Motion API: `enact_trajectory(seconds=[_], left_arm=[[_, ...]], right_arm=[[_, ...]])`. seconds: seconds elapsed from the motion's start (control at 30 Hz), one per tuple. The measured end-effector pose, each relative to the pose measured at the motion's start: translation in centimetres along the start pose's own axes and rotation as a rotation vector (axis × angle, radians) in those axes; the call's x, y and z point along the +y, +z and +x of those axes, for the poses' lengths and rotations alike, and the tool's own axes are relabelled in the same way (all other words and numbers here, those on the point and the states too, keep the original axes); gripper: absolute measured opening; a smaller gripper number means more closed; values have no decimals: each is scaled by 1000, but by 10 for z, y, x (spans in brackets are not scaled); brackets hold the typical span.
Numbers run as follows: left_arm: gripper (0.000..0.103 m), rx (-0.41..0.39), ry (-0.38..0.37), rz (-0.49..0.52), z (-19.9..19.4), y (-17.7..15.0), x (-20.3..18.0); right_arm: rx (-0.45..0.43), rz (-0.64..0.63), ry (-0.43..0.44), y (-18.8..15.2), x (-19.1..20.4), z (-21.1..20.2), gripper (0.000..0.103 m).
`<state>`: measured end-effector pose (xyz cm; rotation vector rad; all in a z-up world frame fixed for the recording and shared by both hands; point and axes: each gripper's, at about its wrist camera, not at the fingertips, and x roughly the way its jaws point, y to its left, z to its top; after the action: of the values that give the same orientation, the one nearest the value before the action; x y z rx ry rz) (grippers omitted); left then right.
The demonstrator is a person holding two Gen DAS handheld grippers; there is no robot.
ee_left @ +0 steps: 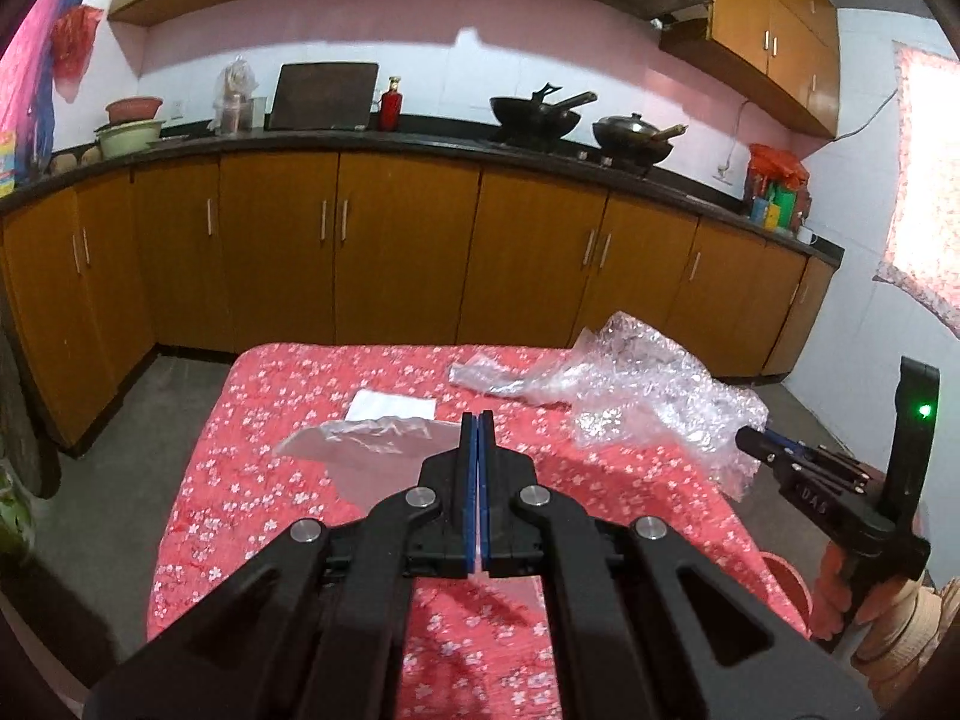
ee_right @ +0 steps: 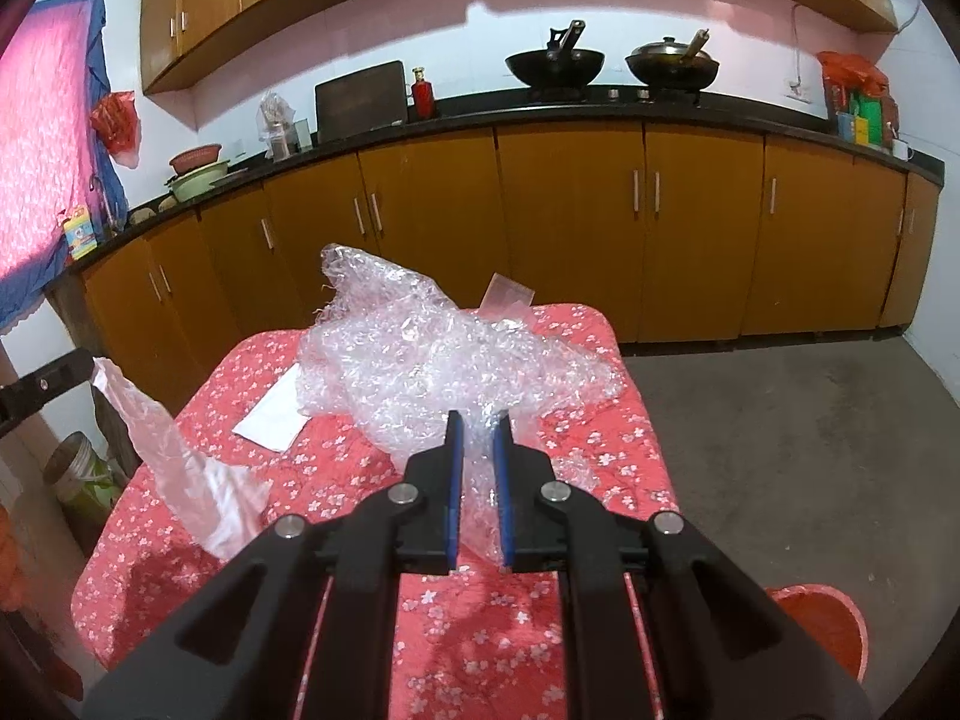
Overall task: Collect trash
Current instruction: 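Carry the bubble wrap and white sheet over the orange basket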
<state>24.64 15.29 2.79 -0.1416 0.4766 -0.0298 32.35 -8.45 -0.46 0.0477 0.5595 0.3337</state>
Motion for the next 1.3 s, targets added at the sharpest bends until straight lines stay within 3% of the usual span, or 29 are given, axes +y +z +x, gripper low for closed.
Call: enact_trajectory(seconds=[0.57,1.3], left_arm=[[0,-23,-82,65,-2,13,-65],[0,14,-256,206,24,-3,-197]], right_arm=[[-30,48,-78,-8,-52,-43,11],[-52,176,-250,-45,-163,-92,10]])
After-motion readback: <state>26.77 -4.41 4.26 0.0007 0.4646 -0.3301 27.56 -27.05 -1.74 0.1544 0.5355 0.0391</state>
